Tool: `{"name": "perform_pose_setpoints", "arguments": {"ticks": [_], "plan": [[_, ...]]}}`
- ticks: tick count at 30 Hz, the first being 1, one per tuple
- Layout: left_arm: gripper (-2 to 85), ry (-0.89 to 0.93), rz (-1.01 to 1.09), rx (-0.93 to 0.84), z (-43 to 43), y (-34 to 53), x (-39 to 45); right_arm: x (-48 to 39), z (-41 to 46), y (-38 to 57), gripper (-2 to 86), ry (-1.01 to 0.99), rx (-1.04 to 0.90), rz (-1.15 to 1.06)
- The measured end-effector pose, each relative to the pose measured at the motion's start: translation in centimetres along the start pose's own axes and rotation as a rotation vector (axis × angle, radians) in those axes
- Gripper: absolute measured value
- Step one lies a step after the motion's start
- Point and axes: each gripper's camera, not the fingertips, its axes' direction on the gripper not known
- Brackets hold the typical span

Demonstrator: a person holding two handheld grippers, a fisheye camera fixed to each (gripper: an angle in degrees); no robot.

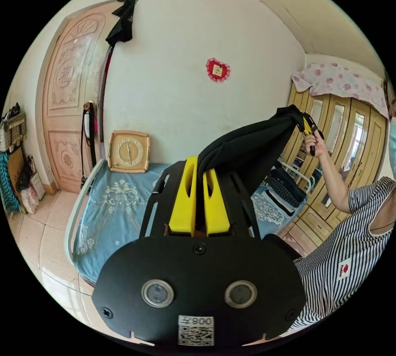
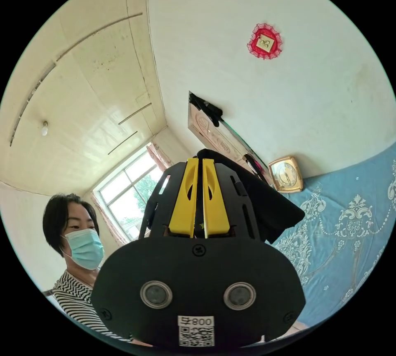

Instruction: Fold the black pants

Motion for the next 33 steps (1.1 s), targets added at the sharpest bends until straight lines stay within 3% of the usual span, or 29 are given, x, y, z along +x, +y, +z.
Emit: {"name": "perform_pose_setpoints", "arguments": {"ticks": [5, 7, 9, 11, 12, 13, 18, 26, 30, 33], "plan": [[0.0, 0.002, 0.052, -0.124, 0.0, -1.8, -1.0, 6.0, -8.2, 9.9, 0.9, 0.183, -0.081, 0.046], [0.0, -0.003, 0.039, -0.272, 2.2, -0.3, -1.6, 11.4, -11.6, 15.8, 0.7, 0.339, -0.161, 0.144], [0.0, -0.047, 0.010, -0.538, 6.5, 3.4, -2.8, 17.8, -16.1, 22.7, 0.4, 0.605, -0.231, 0.310], [0.0, -0.052, -0.035, -0.716, 9.6, 6.6, -3.7, 25.7, -22.1, 31.0, 0.4, 0.840, -0.306, 0.560], [-0.1, -0.057, -0.060, -0.785, 10.7, 8.1, -4.2, 27.0, -23.1, 32.5, 0.5, 0.839, -0.301, 0.612], [-0.1, -0.058, -0.072, -0.804, 11.0, 8.6, -4.4, 28.7, -24.0, 34.6, 0.6, 0.791, -0.287, 0.639], [-0.1, -0.028, -0.201, -0.764, 10.4, 7.7, -6.6, 34.1, -18.1, 34.1, 3.3, 0.963, -0.489, 0.490], [-0.1, -0.028, -0.241, -0.777, 8.5, 6.0, -9.4, 45.9, -4.2, 32.8, 12.6, 0.978, -0.953, 0.190], [0.0, -0.008, -0.289, -0.770, 8.2, 5.4, -11.2, 48.7, -1.0, 34.8, 11.6, 0.997, -1.123, 0.070], [0.0, -0.014, -0.290, -0.763, 7.7, 4.2, -12.4, 51.6, -0.5, 37.3, 5.0, 1.069, -1.250, 0.057]]}}
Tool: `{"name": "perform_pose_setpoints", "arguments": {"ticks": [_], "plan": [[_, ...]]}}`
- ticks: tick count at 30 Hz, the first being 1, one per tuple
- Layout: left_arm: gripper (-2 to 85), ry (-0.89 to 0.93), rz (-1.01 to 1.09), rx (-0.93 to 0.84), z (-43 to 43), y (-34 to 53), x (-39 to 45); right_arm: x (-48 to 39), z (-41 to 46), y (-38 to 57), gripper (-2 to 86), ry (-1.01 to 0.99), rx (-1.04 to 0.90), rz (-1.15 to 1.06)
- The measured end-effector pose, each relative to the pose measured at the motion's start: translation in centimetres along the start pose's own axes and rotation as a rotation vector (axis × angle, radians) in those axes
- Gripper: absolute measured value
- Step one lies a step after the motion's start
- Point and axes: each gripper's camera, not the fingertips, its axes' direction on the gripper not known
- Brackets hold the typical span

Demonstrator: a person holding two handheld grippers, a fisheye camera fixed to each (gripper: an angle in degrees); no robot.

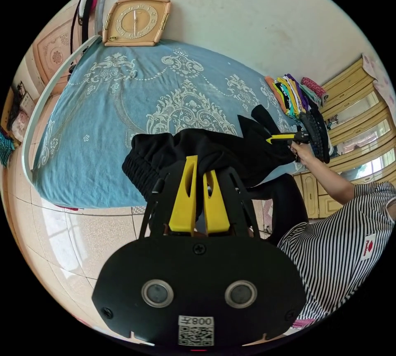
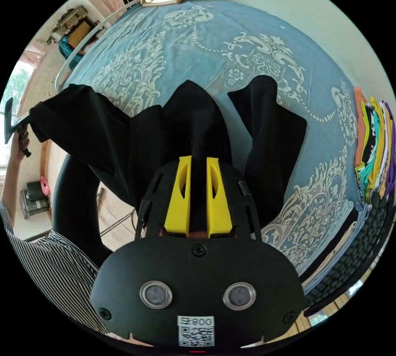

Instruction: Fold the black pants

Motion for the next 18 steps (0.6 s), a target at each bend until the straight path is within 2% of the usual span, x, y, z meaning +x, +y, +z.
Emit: {"name": "perform_pose_setpoints", "arguments": {"ticks": [3, 12, 14, 16, 18], "plan": [[0.0, -0.020, 0.014, 0.028, -2.1, -0.7, -0.8, 1.9, 0.5, 1.2, 1.1, -0.024, -0.026, 0.010], [0.5, 0.004, -0.001, 0.306, -11.0, -4.7, -5.9, 17.3, -17.8, 17.5, 0.1, -0.295, 0.541, 0.299], [1.0, -0.002, -0.014, 0.296, -11.6, -7.8, -7.6, 21.6, -21.8, 20.0, 0.4, -0.352, 0.676, 0.358], [1.8, 0.019, -0.052, 0.244, -11.1, -11.9, -9.9, 25.1, -24.0, 19.2, 0.9, -0.367, 0.726, 0.408], [3.7, 0.024, -0.125, 0.169, -9.0, -17.4, -13.2, 29.3, -24.6, 16.0, 1.5, -0.364, 0.695, 0.469]]}}
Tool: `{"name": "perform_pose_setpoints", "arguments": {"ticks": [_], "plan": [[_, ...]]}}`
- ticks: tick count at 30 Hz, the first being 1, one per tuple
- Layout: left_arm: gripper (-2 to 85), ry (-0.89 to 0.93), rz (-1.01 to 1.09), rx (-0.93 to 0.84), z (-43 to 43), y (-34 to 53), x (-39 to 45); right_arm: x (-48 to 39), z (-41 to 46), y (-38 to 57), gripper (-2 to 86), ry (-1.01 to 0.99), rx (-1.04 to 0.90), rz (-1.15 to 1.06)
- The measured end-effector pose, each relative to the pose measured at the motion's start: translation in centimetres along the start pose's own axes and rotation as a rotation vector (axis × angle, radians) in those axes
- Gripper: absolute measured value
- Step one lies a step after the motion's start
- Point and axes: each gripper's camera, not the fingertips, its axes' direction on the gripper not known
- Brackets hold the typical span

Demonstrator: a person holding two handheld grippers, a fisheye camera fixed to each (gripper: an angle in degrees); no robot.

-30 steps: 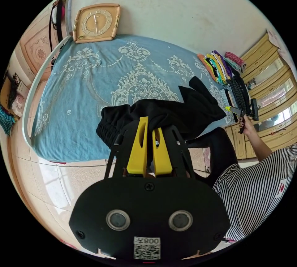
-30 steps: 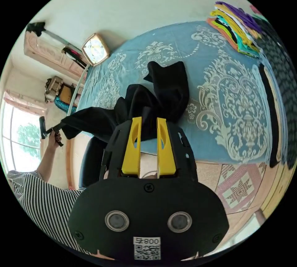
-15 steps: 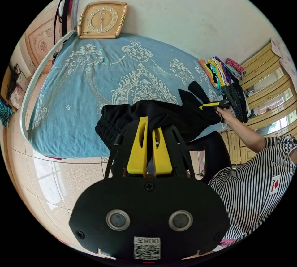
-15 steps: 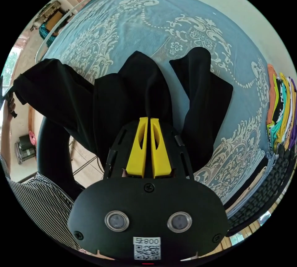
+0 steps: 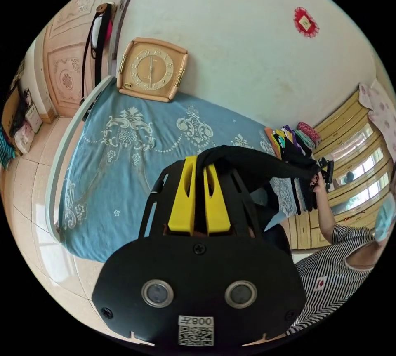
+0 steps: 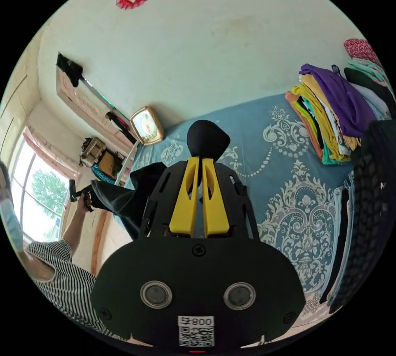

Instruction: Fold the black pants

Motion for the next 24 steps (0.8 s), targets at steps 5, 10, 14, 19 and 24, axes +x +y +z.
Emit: {"name": "perform_pose_setpoints", "arguments": {"ticks": [5, 10, 14, 19, 24], "plan": [[8.3, -0.043, -0.086, -0.047, 2.7, -1.7, -3.6, 8.3, 5.3, -6.5, 5.1, 0.096, -0.174, 0.212], [11.6, -0.012, -0.125, -0.219, 5.8, 5.4, -6.4, 13.3, 6.4, 0.2, 7.1, 0.177, -0.281, 0.205], [13.6, 0.096, -0.346, -0.268, 8.3, 11.5, -9.4, 16.6, 8.6, 5.3, 9.2, 0.208, -0.413, 0.255], [13.5, 0.066, -0.463, -0.218, 9.5, 12.3, -11.5, 13.6, 11.3, 5.8, 9.7, 0.326, -0.520, 0.131], [9.8, 0.038, -0.474, -0.192, 10.2, 11.3, -12.9, 10.0, 11.2, 6.0, 9.2, 0.515, -0.534, 0.042]]}}
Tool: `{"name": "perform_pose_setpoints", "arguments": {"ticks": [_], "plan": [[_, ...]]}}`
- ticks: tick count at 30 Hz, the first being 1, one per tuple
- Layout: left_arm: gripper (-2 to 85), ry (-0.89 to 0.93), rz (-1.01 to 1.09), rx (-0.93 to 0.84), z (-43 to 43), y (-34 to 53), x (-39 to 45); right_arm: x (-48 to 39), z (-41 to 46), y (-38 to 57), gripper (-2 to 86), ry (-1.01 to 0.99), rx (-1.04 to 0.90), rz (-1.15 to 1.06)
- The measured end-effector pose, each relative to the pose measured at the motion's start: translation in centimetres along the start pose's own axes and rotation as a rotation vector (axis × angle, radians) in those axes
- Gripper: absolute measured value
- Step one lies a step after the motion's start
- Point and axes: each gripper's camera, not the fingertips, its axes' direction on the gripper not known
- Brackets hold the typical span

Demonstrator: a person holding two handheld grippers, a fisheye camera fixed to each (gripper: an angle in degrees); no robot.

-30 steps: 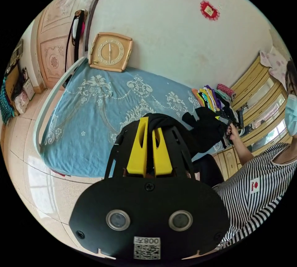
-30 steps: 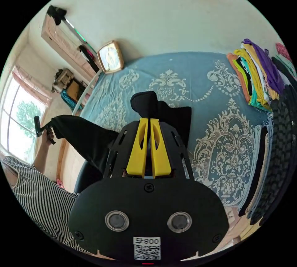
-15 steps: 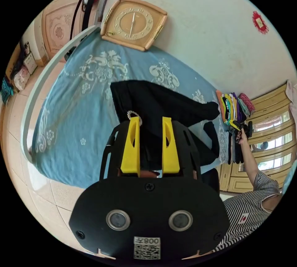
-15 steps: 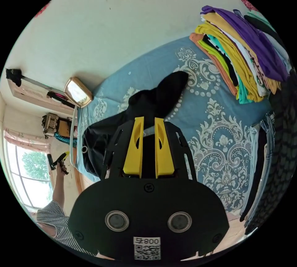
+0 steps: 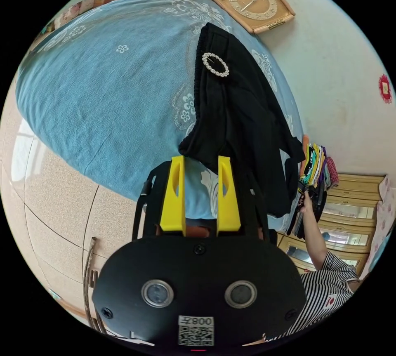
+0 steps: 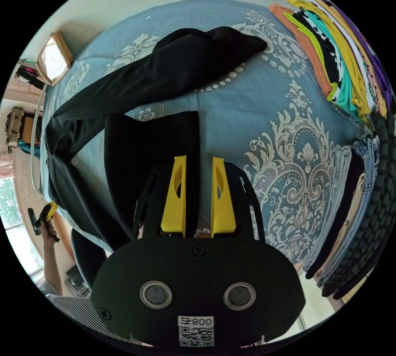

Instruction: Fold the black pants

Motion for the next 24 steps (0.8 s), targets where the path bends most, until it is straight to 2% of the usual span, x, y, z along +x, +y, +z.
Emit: {"name": "perform_pose_setpoints", "arguments": {"ticks": [6, 10, 19, 22, 24], "plan": [[3.0, 0.111, -0.001, 0.031, -0.1, -1.3, -0.9, -0.7, -2.9, 2.0, 3.4, 0.021, -0.002, -0.010], [1.3, 0.155, 0.040, 0.116, -2.9, -1.3, -1.3, 2.3, -6.6, 4.1, 1.4, -0.082, -0.025, 0.014], [0.2, 0.065, 0.115, 0.377, -12.4, -0.8, -3.4, 16.8, -25.0, 20.0, 0.7, -0.268, 0.263, 0.253], [0.4, -0.044, 0.061, 0.333, -11.4, -0.8, -5.3, 20.2, -24.5, 25.2, 0.7, -0.249, 0.207, 0.349], [1.0, 0.037, 0.028, 0.237, -8.2, -0.9, -6.6, 21.8, -22.0, 28.1, 0.7, -0.237, 0.141, 0.422]]}}
